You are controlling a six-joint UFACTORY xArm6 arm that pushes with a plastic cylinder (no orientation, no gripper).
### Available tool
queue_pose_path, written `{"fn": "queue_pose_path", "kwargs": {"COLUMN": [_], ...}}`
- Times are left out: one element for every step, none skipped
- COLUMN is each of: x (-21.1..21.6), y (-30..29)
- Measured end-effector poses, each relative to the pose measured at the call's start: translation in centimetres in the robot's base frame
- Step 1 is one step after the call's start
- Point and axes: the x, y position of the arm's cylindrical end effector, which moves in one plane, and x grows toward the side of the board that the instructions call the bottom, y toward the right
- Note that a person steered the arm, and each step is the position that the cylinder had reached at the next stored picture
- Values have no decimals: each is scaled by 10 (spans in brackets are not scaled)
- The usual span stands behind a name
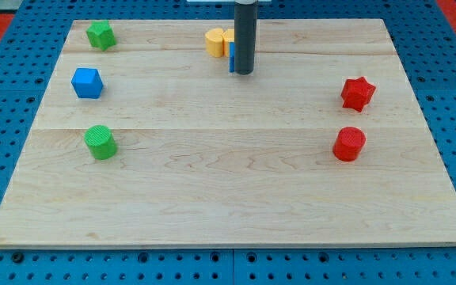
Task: Move the blue cube towards the yellow heart
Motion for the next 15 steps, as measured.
{"fn": "queue_pose_path", "kwargs": {"x": [42,60,74,74,54,28,2,-17,-27,-28,-35,-40,-43,-55,-76], "y": [-17,-79,-156,-246,-261,-246,-237,-229,-229,-228,-220,-191,-158,-142,-137]}}
